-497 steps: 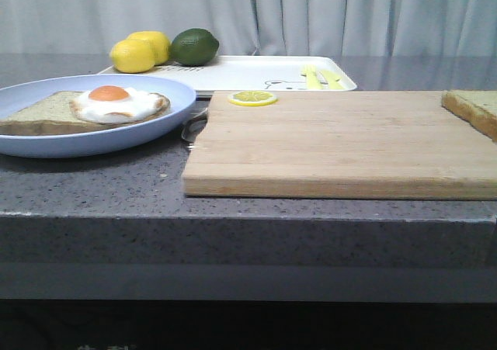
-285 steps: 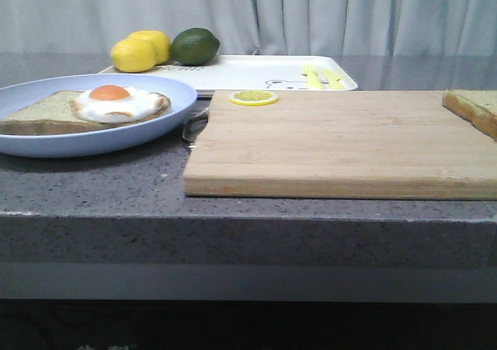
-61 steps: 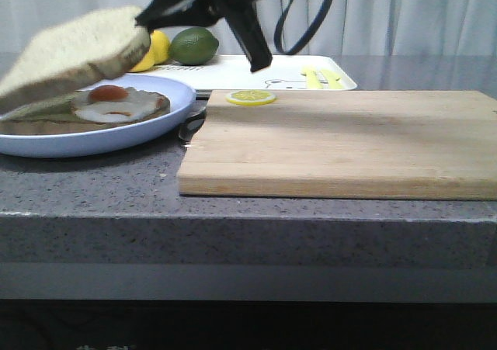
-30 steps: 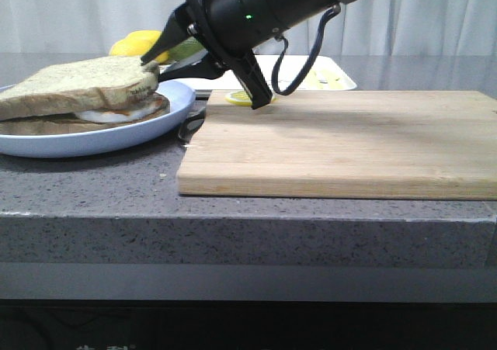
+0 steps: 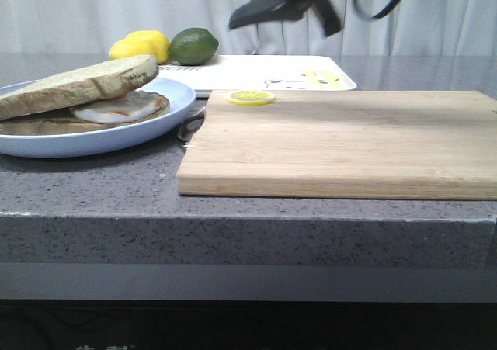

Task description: Place bread and move sandwich to tray

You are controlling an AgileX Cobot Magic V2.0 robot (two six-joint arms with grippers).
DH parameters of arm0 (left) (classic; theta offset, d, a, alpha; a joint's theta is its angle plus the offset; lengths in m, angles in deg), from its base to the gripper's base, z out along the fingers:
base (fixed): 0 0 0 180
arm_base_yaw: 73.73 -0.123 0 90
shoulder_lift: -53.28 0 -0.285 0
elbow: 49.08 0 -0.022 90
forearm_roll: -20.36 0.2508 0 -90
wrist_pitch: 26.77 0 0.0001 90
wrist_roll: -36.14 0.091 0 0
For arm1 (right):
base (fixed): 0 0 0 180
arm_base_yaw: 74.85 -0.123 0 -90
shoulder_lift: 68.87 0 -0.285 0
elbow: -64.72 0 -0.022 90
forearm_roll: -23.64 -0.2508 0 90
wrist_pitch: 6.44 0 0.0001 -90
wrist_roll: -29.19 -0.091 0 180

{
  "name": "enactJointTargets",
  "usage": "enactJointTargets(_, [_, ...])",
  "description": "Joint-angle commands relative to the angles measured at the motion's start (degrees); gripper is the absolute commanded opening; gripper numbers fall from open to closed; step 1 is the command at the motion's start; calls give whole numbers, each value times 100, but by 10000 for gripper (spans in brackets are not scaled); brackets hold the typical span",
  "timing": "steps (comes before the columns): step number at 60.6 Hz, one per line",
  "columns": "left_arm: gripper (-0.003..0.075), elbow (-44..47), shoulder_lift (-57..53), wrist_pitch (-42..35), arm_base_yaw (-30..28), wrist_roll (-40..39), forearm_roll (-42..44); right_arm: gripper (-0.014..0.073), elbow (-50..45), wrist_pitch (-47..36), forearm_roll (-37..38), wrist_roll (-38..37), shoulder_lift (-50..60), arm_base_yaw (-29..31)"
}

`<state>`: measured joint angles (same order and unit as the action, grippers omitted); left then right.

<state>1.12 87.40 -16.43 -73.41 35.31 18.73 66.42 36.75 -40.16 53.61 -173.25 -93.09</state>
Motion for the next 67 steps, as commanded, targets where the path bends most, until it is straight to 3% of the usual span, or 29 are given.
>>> enactJointTargets(1, [692,-171,74,-469,-4,-66,-5,270,132,337,819,-197,684,254])
enactJointTargets(11, [692,-171,74,-469,-4,-66,-5,38,132,679,3104,-1130,1426,705])
enactJointTargets(20, [692,-171,74,-469,-4,-66,-5,-8,117,1172,4697,-1821,1997,1059])
enactJointTargets(28, [692,-171,74,-469,-4,-66,-5,-55,-262,1131,5553,-2169,2654,1307])
enactJointTargets(46, [692,-171,74,-469,-4,-66,-5,-68,-2629,-532,5746,-2270,4625,1362])
enactJointTargets(67, [692,-171,74,-469,-4,-66,-5,-68,-5256,-1967,5746,-2270,7713,1362])
